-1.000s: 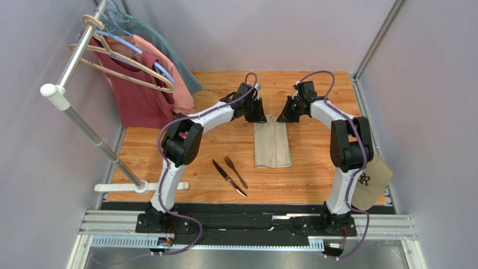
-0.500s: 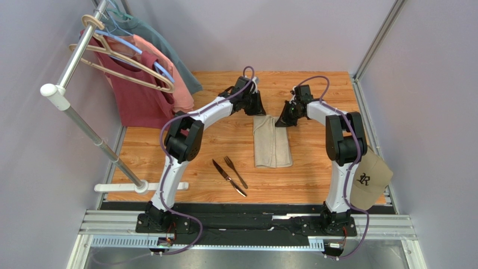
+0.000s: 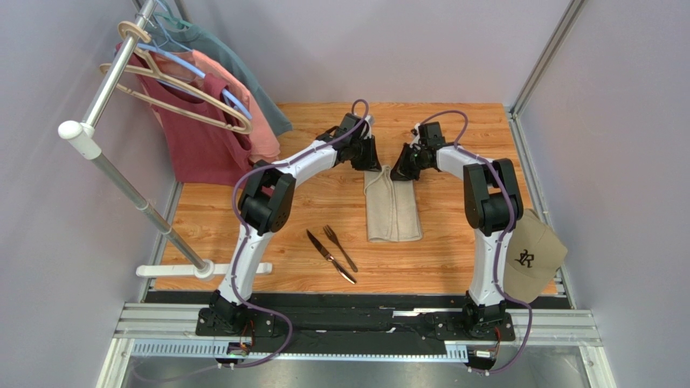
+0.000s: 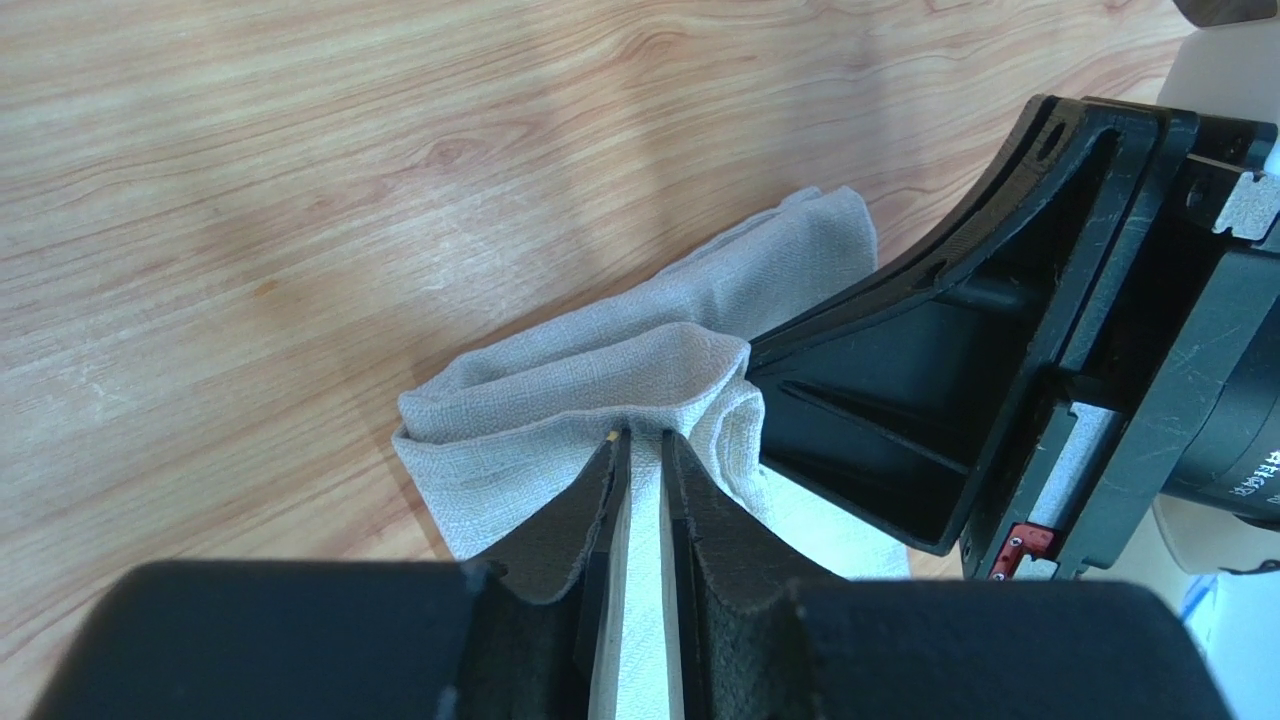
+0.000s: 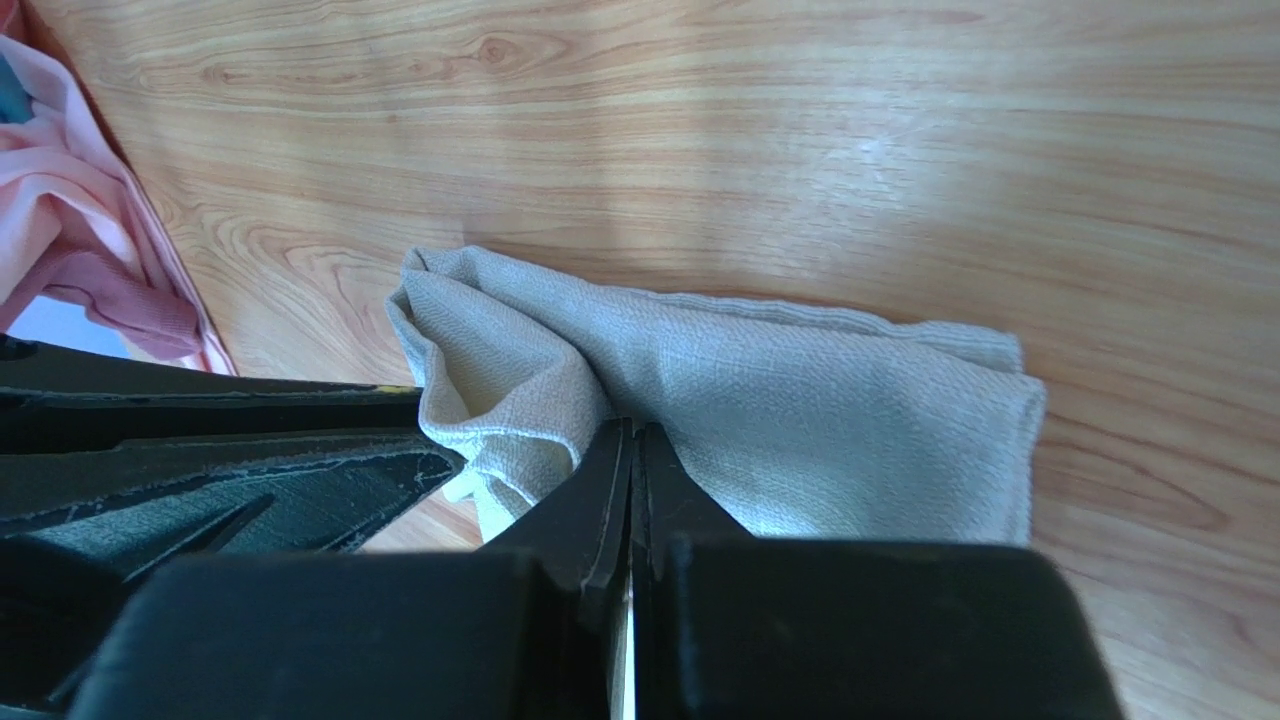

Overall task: Fold the napkin into a case and place the utensils inside
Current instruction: Smooth out the 2/3-rectangle-folded napkin at the center of the board.

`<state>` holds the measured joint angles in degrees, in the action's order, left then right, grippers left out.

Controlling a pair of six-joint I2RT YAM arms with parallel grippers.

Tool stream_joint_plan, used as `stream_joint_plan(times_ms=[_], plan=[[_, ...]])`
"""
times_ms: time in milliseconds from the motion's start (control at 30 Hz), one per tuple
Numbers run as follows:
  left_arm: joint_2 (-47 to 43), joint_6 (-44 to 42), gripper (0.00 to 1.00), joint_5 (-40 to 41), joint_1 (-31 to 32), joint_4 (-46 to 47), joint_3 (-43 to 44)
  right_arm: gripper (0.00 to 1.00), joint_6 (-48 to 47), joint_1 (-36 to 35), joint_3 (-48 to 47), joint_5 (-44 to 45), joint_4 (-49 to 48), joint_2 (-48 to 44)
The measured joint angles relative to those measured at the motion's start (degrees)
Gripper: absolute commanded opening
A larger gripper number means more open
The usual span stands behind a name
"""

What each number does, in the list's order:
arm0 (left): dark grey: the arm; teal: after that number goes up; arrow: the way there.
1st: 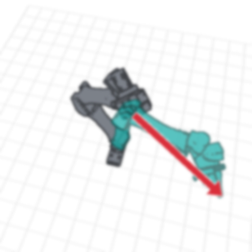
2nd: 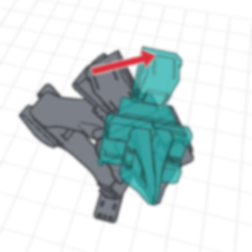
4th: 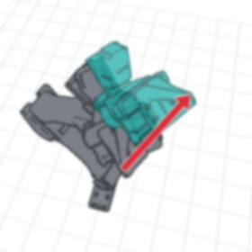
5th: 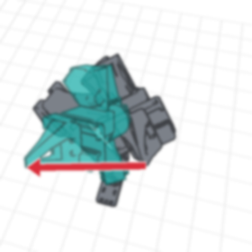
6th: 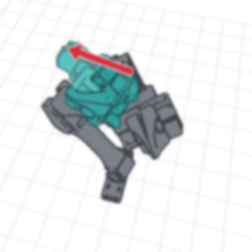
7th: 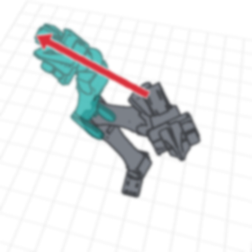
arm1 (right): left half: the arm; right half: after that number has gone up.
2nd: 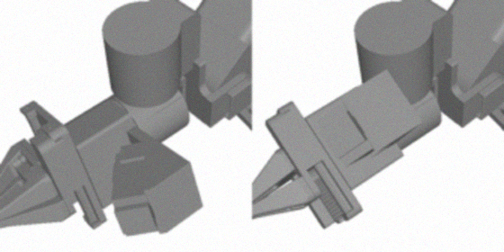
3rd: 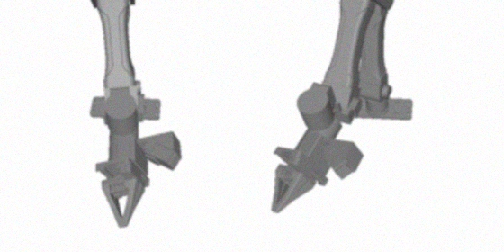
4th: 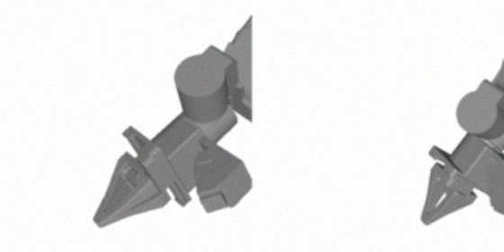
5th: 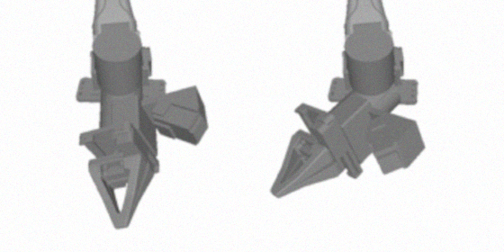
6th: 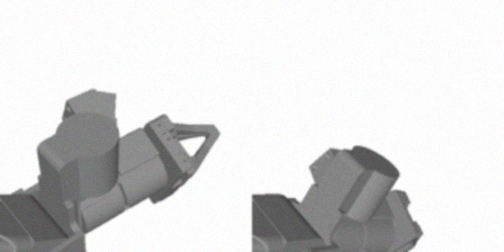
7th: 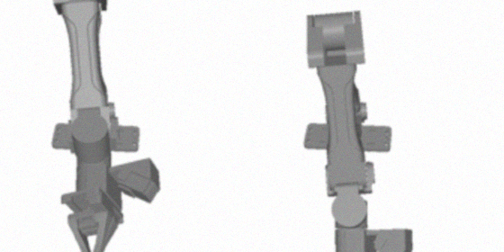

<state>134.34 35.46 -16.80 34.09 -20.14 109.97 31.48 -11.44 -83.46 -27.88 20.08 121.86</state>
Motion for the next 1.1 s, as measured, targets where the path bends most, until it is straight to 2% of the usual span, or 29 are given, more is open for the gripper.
stream_joint_plan(times_ms=[633, 833, 1100], plan=[[-0.02, -0.39, 0.22, -0.63, 0.00, -1.62, -0.22, 0.00, 4.98, -0.17, 0.33, -9.57, -10.64, 3.85], [-2.45, -0.22, 0.23, 0.83, 0.02, -1.90, -3.67, 0.00, 6.97, -0.33, 1.97, -11.74, -13.31, 3.82], [-3.63, -0.20, 0.26, 2.97, 0.00, -2.93, -3.78, 0.00, 9.25, -1.09, 1.97, -13.53, -15.63, 3.85]])
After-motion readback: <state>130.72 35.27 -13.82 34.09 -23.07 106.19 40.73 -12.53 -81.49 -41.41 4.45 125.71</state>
